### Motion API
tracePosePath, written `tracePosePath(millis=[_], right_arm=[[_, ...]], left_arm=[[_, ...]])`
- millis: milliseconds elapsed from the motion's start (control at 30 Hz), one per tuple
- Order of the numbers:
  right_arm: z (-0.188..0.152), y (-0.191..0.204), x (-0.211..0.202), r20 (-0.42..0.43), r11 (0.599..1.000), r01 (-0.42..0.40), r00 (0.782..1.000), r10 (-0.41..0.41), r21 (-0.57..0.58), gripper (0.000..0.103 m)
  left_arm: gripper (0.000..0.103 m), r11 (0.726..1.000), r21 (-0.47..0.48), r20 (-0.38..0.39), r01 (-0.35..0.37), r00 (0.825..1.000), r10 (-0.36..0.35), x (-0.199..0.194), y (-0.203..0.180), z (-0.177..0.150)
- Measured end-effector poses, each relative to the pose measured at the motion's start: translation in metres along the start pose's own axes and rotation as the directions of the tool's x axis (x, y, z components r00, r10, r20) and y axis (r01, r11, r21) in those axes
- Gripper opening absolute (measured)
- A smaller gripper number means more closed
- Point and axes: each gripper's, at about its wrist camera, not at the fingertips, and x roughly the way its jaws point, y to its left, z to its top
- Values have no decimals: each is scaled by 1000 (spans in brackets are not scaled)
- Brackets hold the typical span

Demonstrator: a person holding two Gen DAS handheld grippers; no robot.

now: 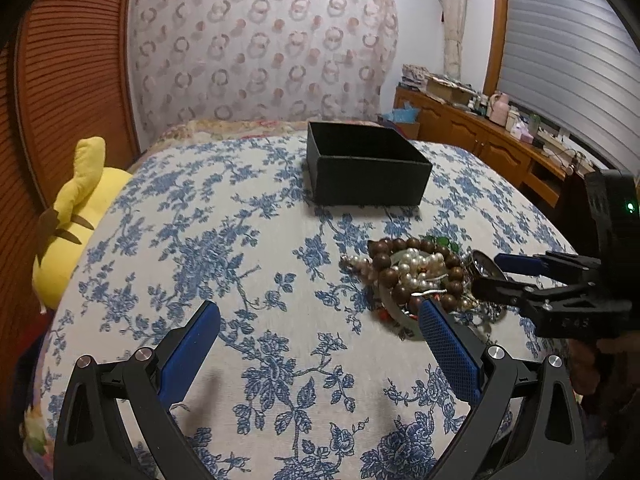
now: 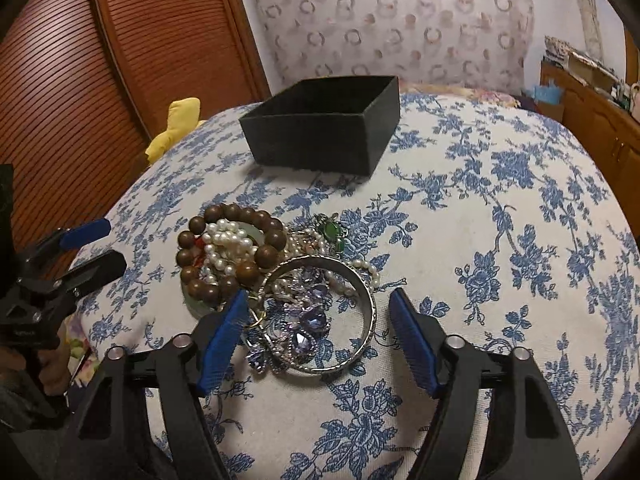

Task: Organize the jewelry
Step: 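Grasp the brown bead bracelet with the left tool while the right tool grasps the silver bangle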

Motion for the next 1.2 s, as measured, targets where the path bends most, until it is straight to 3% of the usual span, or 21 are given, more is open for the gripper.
tracePosePath(millis=[67,333,533,600,800,933,1000,1200], right_arm=[[0,-1,0,1,1000,-5,1000,5,-1,60],[3,-11,-19,63,1000,10,998,-11,5,60],[7,-15,-31,99,999,36,994,-36,-4,60],[6,-16,-32,102,999,41,994,-40,-2,60],[2,-17,-28,95,999,40,995,-40,5,60],[0,-14,-27,94,999,40,995,-40,1,60],[0,-13,-27,96,999,41,995,-41,-2,60],[1,-11,-29,103,999,48,994,-47,-8,60]], left_arm=[[96,1000,6,-9,5,1000,-5,3,-1,0],[96,997,30,-51,66,997,-65,21,-9,8],[94,991,35,-41,132,991,-131,29,-15,23],[77,986,23,-54,166,985,-165,33,-17,27],[43,970,-40,-101,239,965,-242,51,-17,32],[30,960,-73,-125,269,953,-277,60,-16,30],[14,957,-81,-118,278,951,-287,59,-14,31],[12,955,-51,-79,292,952,-296,49,-16,40]])
